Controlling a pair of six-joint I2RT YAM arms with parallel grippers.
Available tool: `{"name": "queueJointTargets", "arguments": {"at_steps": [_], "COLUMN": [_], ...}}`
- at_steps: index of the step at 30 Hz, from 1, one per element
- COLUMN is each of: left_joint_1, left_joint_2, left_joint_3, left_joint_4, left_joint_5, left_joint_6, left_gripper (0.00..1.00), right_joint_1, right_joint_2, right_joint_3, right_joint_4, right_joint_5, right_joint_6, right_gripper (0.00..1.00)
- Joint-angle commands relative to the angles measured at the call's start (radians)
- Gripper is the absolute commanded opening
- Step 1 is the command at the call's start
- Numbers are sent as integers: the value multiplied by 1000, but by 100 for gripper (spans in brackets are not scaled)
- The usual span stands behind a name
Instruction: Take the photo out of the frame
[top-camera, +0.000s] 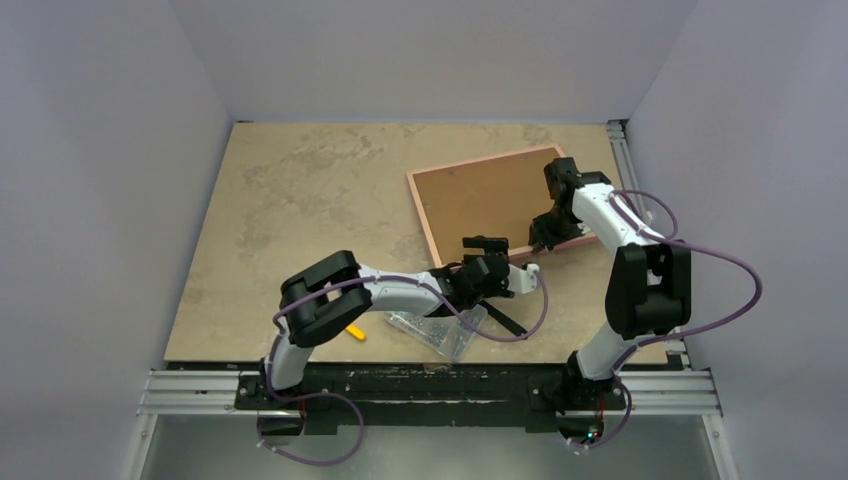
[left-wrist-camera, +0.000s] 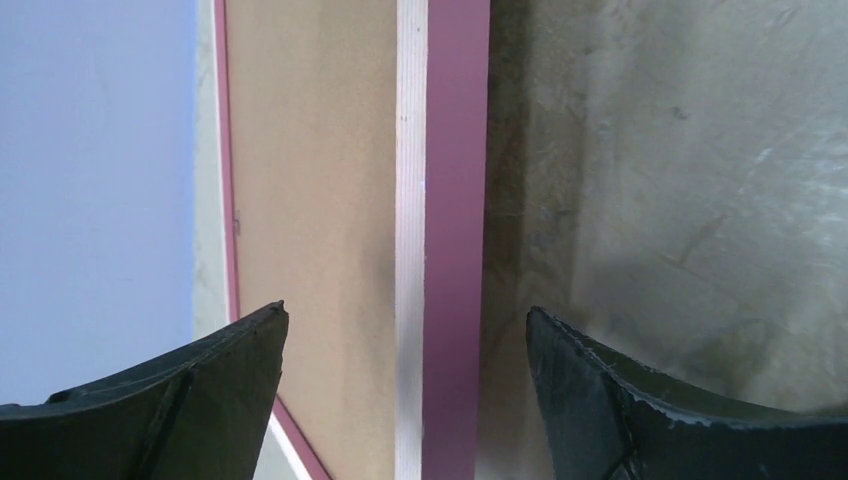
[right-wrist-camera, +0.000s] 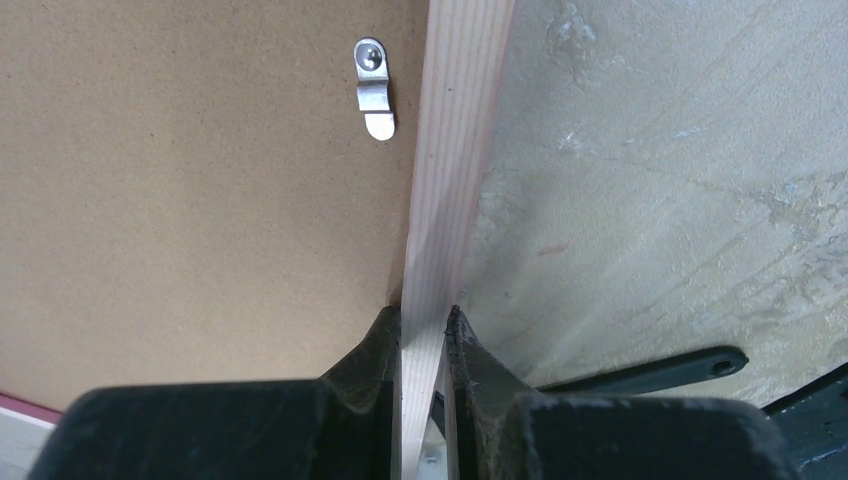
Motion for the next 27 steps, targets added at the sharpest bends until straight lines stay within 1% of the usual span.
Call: {"name": "queueJointTargets", "arguments": {"at_steps": [1, 5, 8, 10, 13, 14, 16, 17, 18, 19, 22, 23, 24, 27], "left_joint_1": [-5, -5, -5, -7, -9, -9, -8, -9, -9, -8, -11, -13, -13, -18], "left_joint_2": [55, 121, 155, 167, 147, 139, 124, 118, 112, 101, 70, 59, 47, 3], "left_joint_3": [50, 85, 96, 96, 88, 91, 90, 90, 89, 91, 85, 82, 90, 143], "left_joint_4": [98, 160, 245, 306, 337, 336, 338, 338, 335, 318, 259, 245, 200, -14], "left_joint_5": [-101, -168, -221, -254, -259, -256, -249, -246, -246, -241, -242, -242, -241, -226], "left_joint_6": [165, 261, 339, 379, 393, 392, 399, 399, 400, 387, 332, 315, 289, 169], "left_gripper": [85, 81, 72, 60, 38, 30, 9, 0, 0, 0, 0, 0, 0, 0], "right_joint_1": [5, 4, 5, 5, 5, 5, 5, 5, 5, 5, 8, 9, 10, 23], "right_joint_2": [-52, -62, -75, -81, -90, -95, -110, -122, -138, -161, -239, -259, -278, -350], "right_joint_3": [42, 38, 34, 36, 34, 31, 28, 28, 26, 21, 4, 20, 50, 120], "right_joint_4": [11, 3, -1, -5, 12, 19, 43, 59, 80, 115, 219, 198, 161, 82], "right_joint_5": [-74, -72, -71, -69, -69, -66, -54, -31, -10, -4, -21, 2, 40, 130], "right_joint_6": [-1, 4, 10, 7, -13, -26, -66, -100, -138, -189, -370, -412, -460, -607], "right_gripper": [0, 0, 0, 0, 0, 0, 0, 5, 15, 35, 89, 97, 99, 99]}}
